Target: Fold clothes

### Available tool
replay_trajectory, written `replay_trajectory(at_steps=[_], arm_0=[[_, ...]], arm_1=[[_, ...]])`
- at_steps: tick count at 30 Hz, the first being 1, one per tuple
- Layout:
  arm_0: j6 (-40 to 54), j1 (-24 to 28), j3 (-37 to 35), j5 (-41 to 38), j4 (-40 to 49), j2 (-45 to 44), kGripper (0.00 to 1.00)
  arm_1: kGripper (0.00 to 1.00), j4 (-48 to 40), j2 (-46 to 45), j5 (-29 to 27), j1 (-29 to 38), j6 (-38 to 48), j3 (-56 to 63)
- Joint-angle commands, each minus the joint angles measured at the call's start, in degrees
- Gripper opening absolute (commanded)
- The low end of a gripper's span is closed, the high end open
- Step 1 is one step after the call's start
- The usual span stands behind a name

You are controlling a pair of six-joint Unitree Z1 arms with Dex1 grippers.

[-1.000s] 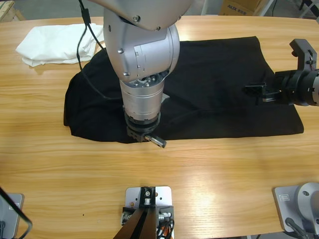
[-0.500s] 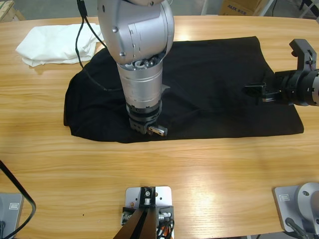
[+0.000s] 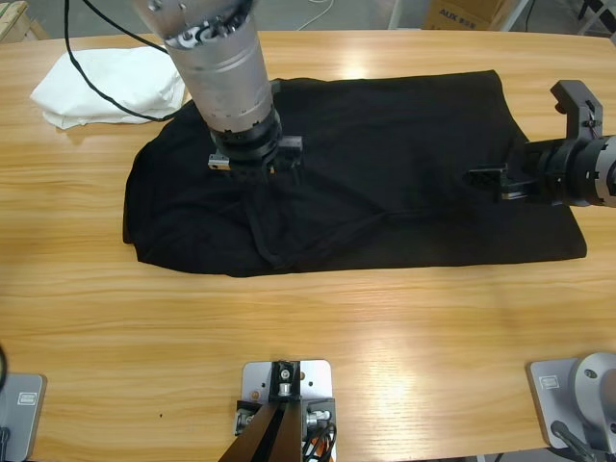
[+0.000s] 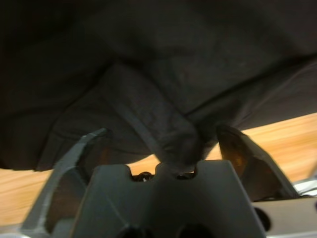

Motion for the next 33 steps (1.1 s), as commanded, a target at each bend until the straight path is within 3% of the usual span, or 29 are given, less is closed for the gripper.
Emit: replay_trajectory(at_steps=[1,5,8,11,25,33], arm_0=[[-8.65,2.55,23.04,-5.74,-20.02,-7.19,0.830],[-16.33,3.94,37.59,-5.72,-32.48,-13.69,0.830],[-21.37,3.08,42.30,-5.72,-37.38,-15.78,0.823],[-25.33,1.41,43.48,-5.72,-39.70,-15.20,0.724],[-28.53,-1.05,48.32,-4.46,-44.12,-13.36,0.724],[-28.39,-1.79,49.42,-3.08,-48.77,-10.09,0.877]], arm_1=[[1.000,-0.83,1.77,0.77,-0.22,0.68,1.08],[1.000,-0.86,1.97,0.78,-0.26,0.68,1.08],[1.000,-0.86,2.09,0.85,-0.22,0.68,1.08],[1.000,-0.83,1.95,1.03,-0.22,0.68,1.09],[1.000,-0.83,1.91,1.03,-0.19,0.68,1.25],[1.000,-0.74,1.35,1.28,-0.26,0.68,1.41]])
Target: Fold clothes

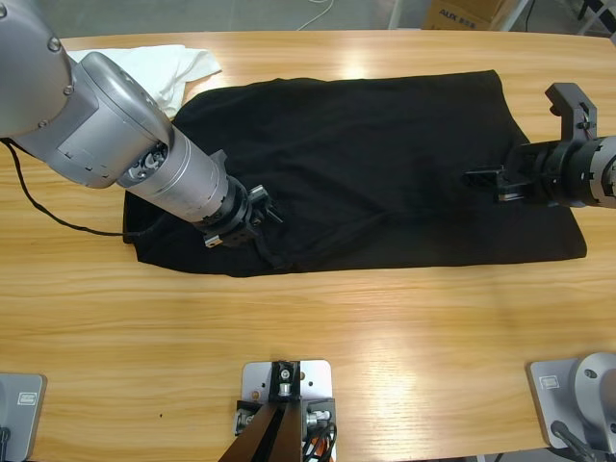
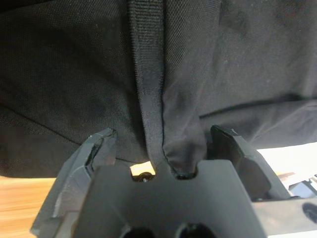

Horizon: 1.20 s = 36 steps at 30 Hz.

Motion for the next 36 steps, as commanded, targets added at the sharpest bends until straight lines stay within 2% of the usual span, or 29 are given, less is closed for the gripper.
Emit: replay_trajectory(at_steps=[1,11,16,19,36], arm_0=[[-0.54,-1.38,2.87,1.67,-5.81,5.01,0.908],[-1.35,-1.92,3.04,3.01,-6.88,6.24,0.924],[-2.00,-1.98,4.89,2.46,-14.07,6.66,0.881],[-2.02,-1.98,5.27,2.46,-15.05,6.49,0.882],[-1.25,-1.54,11.66,2.41,-12.43,1.34,0.890]], arm_1=[[1.000,-0.58,0.51,0.89,-0.29,0.68,1.43],[1.000,-0.58,0.69,0.91,-0.32,0.68,1.43],[1.000,-0.58,0.88,0.96,-0.25,0.68,1.39],[1.000,-0.58,1.07,0.96,-0.29,0.68,1.32],[1.000,-0.67,1.28,0.89,-0.18,0.68,1.16]])
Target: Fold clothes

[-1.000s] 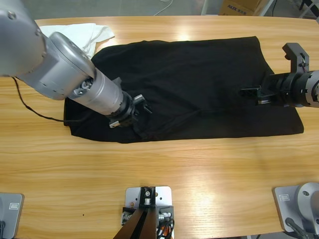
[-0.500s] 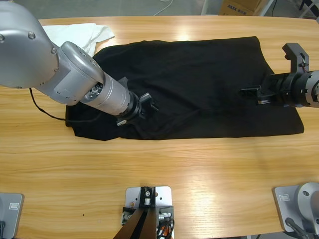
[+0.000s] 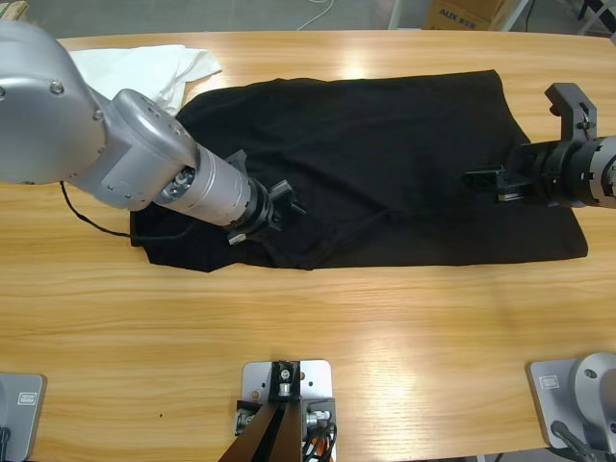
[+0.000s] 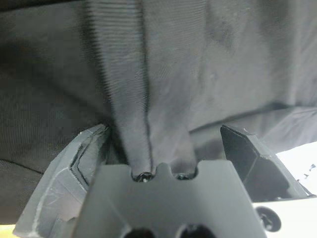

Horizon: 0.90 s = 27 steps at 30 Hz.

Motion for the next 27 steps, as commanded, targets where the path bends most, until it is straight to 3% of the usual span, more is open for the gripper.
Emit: replay_trajectory(at_steps=[1,14,27], arm_0=[[0.53,-0.09,5.74,0.38,2.83,-1.22,0.890],[2.32,-0.01,-1.98,0.56,6.93,-1.65,0.890],[2.32,-0.37,-0.80,0.73,6.93,0.97,0.890]], arm_1=[[1.000,-0.67,1.19,0.83,-0.22,0.68,1.16],[1.000,-0.67,1.19,0.92,-0.25,0.68,1.16],[1.000,-0.58,0.93,0.92,-0.29,0.68,1.25]])
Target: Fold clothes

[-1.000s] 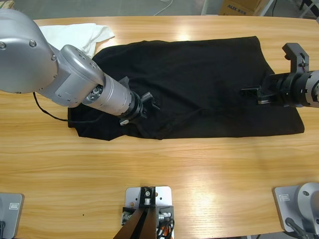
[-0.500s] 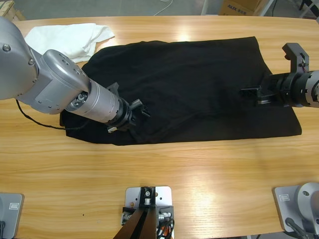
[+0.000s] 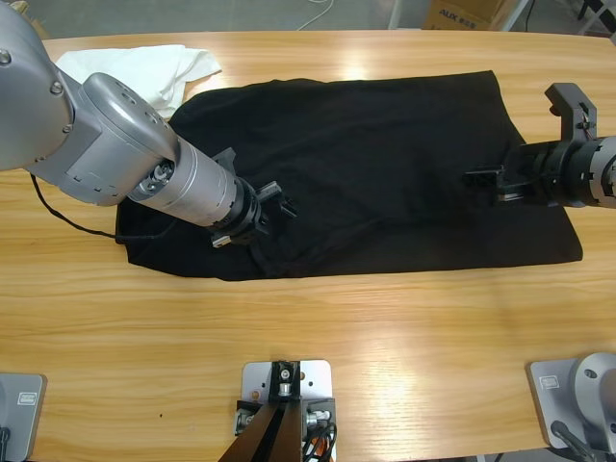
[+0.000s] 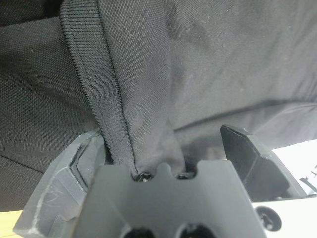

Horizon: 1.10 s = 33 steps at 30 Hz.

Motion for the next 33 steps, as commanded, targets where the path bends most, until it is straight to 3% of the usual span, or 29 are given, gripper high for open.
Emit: replay_trajectory(at_steps=[1,18,24,26,28,30,31,32,33], arm_0=[[0.62,-0.38,1.14,1.04,0.96,3.46,0.890],[0.78,-0.71,0.05,1.43,0.26,5.45,0.882],[2.57,-0.80,-1.13,1.34,-0.34,5.42,0.816],[2.50,-0.85,-1.08,1.34,-0.43,5.59,0.723],[2.50,-0.89,-1.04,1.36,-0.82,5.64,0.499],[2.50,-0.89,-1.04,1.43,-1.06,5.56,0.379],[2.50,-0.89,-1.09,1.43,-1.17,5.56,0.237],[2.43,-0.89,-1.11,1.45,-1.22,5.50,0.017],[2.48,-0.89,-0.95,1.52,-1.17,5.36,0.000]], arm_1=[[1.000,-0.60,0.98,0.92,-0.22,0.68,1.25],[1.000,-0.67,1.28,0.92,-0.18,0.68,1.16],[1.000,-0.67,1.35,1.01,-0.18,0.68,1.16],[1.000,-0.67,1.37,1.01,-0.22,0.68,1.16],[1.000,-0.67,1.37,1.04,-0.29,0.68,1.16],[1.000,-0.67,1.47,1.20,-0.18,0.68,1.16],[1.000,-0.67,1.58,1.31,-0.18,0.68,1.13],[1.000,-0.67,1.63,1.36,-0.18,0.68,1.09],[1.000,-0.67,1.63,1.47,-0.29,0.68,1.07]])
